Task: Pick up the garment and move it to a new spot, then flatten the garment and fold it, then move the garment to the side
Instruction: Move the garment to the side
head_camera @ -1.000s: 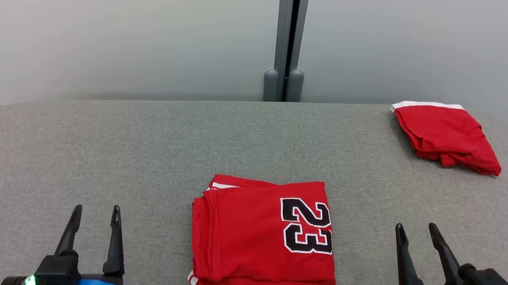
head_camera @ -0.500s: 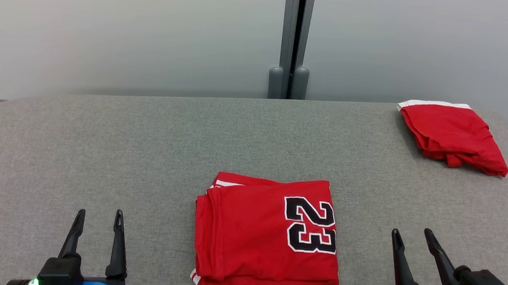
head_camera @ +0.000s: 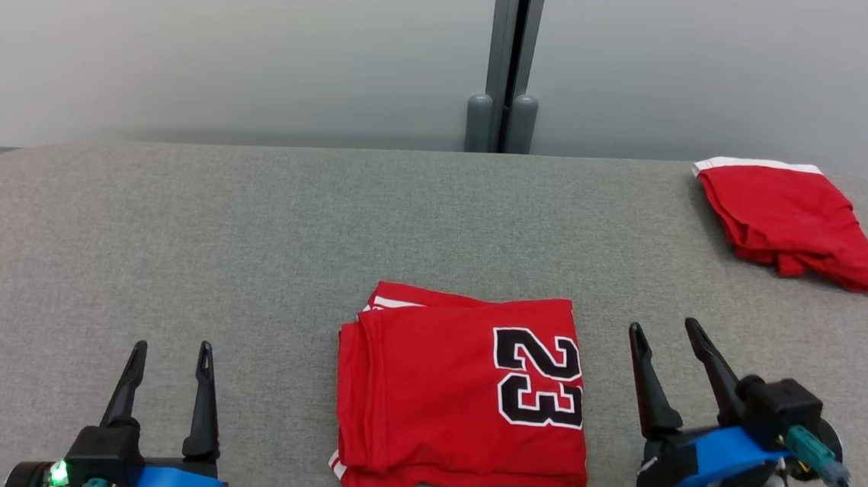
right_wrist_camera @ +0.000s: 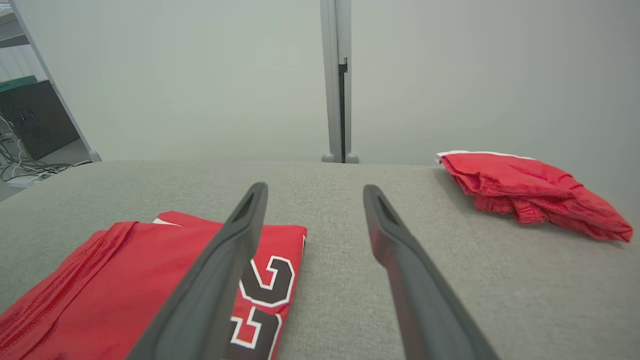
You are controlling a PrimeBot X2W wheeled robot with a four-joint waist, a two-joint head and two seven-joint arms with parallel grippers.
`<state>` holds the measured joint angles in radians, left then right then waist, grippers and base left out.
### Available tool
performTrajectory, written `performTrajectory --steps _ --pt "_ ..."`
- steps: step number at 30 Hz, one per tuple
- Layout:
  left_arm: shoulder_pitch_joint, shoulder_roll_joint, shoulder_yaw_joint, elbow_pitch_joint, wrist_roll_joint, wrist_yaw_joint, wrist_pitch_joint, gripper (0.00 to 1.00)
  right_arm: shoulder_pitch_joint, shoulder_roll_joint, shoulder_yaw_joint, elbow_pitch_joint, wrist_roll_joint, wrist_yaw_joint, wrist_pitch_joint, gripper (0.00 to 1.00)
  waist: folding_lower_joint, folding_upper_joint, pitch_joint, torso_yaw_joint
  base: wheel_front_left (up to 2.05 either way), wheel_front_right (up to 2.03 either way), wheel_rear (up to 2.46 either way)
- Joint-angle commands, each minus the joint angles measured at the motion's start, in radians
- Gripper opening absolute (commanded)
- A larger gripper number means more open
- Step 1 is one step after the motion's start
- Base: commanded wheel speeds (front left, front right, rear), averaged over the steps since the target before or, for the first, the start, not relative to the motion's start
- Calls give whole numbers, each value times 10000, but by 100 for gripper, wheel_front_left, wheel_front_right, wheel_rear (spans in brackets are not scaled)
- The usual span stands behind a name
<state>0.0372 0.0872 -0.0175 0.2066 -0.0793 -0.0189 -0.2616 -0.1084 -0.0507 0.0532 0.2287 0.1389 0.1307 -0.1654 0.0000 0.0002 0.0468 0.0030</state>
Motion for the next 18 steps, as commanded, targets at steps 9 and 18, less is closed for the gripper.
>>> performTrajectory --steps 9,18 --pt "-458 106 -25 111 -96 -100 -44 100 -1567 -8 441 1382 -87 2 845 100 0 -2 478 432 0 0 0" --pt "-691 7 -96 121 -167 -79 -44 100 -1840 -14 533 3120 -61 2 823 100 0 -2 854 905 0 0 0"
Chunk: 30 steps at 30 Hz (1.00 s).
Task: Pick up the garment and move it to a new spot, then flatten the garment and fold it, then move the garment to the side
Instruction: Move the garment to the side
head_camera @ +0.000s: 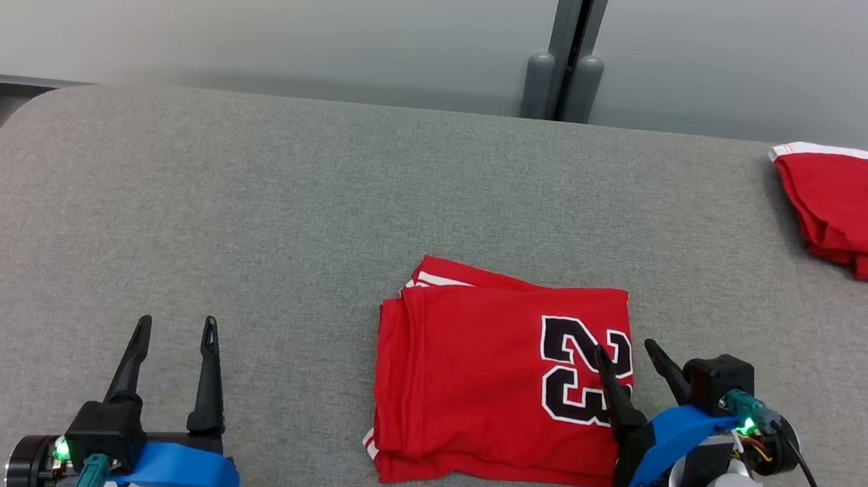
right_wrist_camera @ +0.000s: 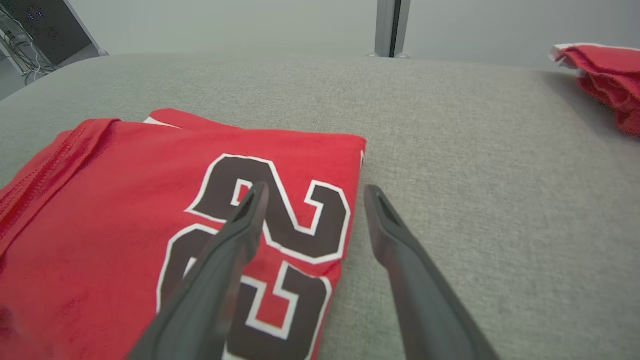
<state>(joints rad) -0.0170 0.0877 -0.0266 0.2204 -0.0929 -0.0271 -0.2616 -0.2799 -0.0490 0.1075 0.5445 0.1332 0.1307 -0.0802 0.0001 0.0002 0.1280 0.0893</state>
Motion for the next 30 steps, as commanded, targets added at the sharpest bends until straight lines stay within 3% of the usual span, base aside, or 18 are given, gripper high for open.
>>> performTrajectory --steps 1,11,20,21,22,23,30 --pt "-164 -4 5 -9 -24 1 -44 100 -161 -31 1 149 25 2 -57 100 -1 -2 80 73 0 0 0" --pt "-289 -89 -41 -46 -7 42 -44 100 -659 -31 311 2079 295 2 -442 100 -1 -2 351 213 0 0 0" --pt "-357 -145 -59 34 -75 36 -44 100 -720 64 1565 3034 1692 19 -554 100 -1 -2 460 236 0 0 0" --pt "-359 -155 -56 42 -111 22 -44 100 -692 87 1800 2978 1996 27 -604 48 -1 -2 463 237 0 0 0" --pt "-370 -160 -54 54 -121 13 -44 100 -692 86 1960 2912 2230 27 -693 10 -1 -2 465 236 0 0 0" --pt "-389 -167 -49 74 -137 5 -44 100 -720 72 2078 2920 2379 27 -737 0 -1 -2 466 233 0 0 0" --pt "-389 -223 -73 39 -190 -27 -44 100 -1371 -43 1791 3248 2153 1 -1448 0 -1 -2 459 176 0 0 0"
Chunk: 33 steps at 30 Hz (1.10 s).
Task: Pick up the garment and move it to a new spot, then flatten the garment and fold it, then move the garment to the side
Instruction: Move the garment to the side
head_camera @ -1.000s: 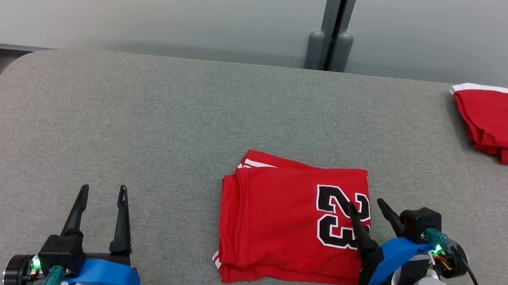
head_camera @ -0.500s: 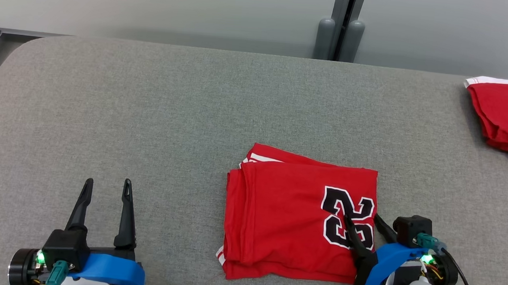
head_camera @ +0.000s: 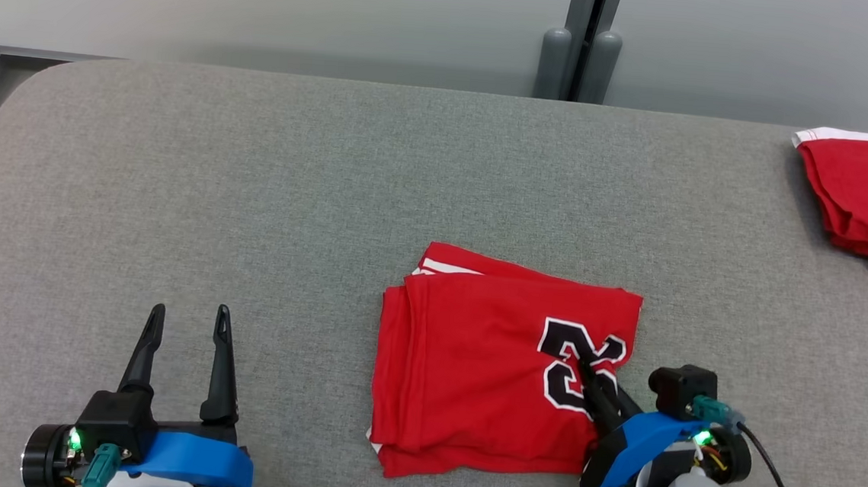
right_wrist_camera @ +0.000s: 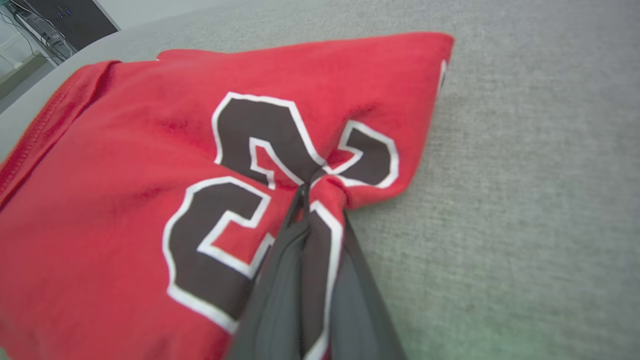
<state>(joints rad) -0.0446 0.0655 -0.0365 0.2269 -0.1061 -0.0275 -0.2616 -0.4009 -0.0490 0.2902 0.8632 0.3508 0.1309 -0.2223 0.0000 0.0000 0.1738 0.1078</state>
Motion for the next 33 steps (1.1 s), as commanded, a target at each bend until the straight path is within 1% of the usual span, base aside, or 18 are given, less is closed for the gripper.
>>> performTrajectory --steps 1,7,11,14,22,26,29,33 --pt "-117 -3 37 -38 -59 -30 -44 100 -232 -106 -112 96 -109 -1 -97 0 0 0 8 -25 0 0 0" --pt "-283 -10 63 -150 -35 -142 -44 100 -580 -475 -436 -15 -482 -1 -312 0 0 0 143 -302 0 0 0" --pt "-426 -11 87 -263 26 -197 -43 100 -674 -797 -586 -318 -685 -1 -369 0 0 0 325 -722 0 0 0" --pt "-520 12 110 -354 63 -220 -43 100 -652 -1035 -741 -605 -795 -1 -395 0 0 0 527 -1210 0 0 0" --pt "-989 201 57 -453 243 -348 -44 100 -448 -1465 -1318 -1267 -848 -1 -430 0 0 0 1193 -2816 0 0 0" --pt "-1296 341 24 -467 333 -414 -44 100 -231 -1570 -1695 -1493 -814 -1 -435 0 0 0 1485 -3366 0 0 0" --pt "-1477 432 18 -466 379 -415 -43 100 -162 -1548 -1875 -1699 -865 -1 -439 0 0 0 1649 -3570 0 0 0" --pt "-1601 449 -30 -476 416 -430 -44 100 -127 -1507 -1921 -2010 -1005 0 -440 0 0 0 1762 -3576 0 0 0"
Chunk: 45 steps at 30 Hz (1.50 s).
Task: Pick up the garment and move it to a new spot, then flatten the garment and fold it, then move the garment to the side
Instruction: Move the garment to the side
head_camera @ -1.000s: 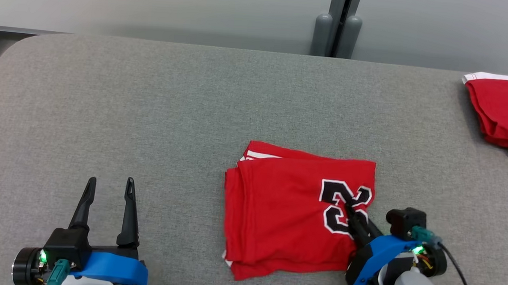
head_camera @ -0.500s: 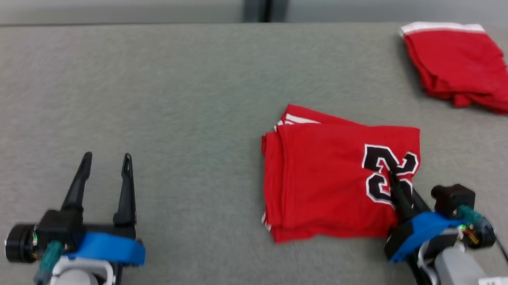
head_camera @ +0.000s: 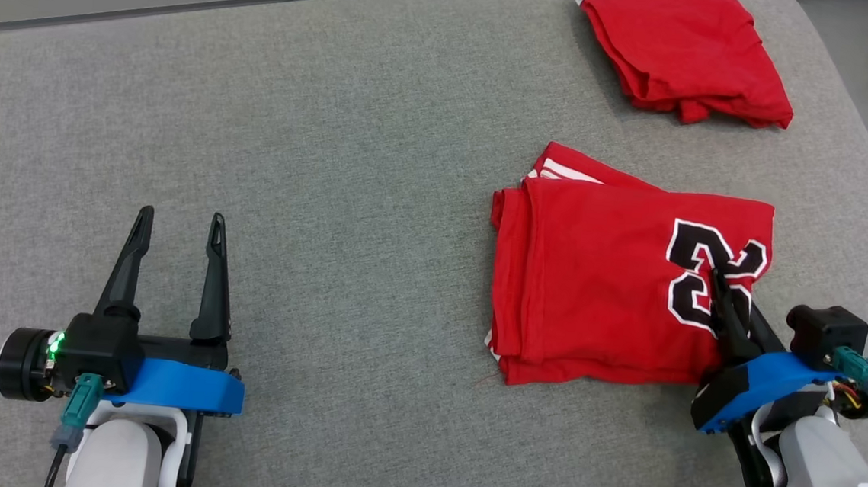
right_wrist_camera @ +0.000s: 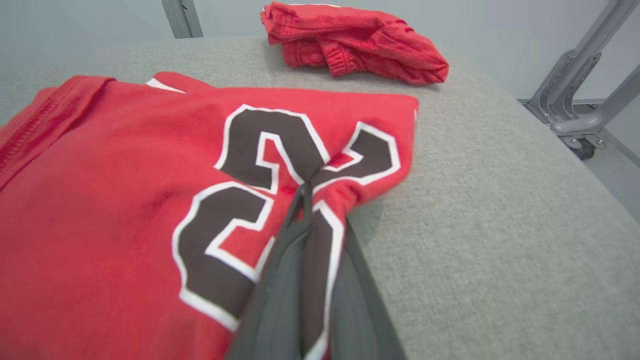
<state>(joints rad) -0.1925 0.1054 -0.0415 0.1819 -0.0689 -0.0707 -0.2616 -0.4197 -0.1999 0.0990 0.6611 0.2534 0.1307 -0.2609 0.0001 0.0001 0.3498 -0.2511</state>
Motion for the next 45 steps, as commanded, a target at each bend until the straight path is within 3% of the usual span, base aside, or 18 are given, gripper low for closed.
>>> performTrajectory --steps 1,9,16,29,39,45 --pt "-164 53 -6 -25 56 -7 -44 100 21 13 17 -114 -107 2 -49 0 -1 -1 33 43 0 0 0" --pt "-283 -10 -27 -89 -23 53 -44 100 -1051 -250 693 -1559 -956 2 -50 0 -1 -1 269 565 0 0 0" --pt "-632 -111 -169 -112 -85 6 -44 100 -3106 -925 1639 -1635 -1159 1 471 0 -1 -1 768 1238 0 0 0" --pt "-1270 -197 -238 -346 -18 -82 -44 100 -6540 -2598 2539 131 -447 1 1265 0 -1 -1 1928 1985 0 0 0" --pt "-1453 -152 -237 -741 84 -82 -43 100 -7583 -4671 3175 1636 447 1 1699 0 -1 -1 2392 1939 0 0 0" --pt "-1493 -121 -301 -942 124 -90 -43 100 -7985 -5423 3708 2157 746 -1 2187 0 -1 -1 2581 1745 0 0 0"
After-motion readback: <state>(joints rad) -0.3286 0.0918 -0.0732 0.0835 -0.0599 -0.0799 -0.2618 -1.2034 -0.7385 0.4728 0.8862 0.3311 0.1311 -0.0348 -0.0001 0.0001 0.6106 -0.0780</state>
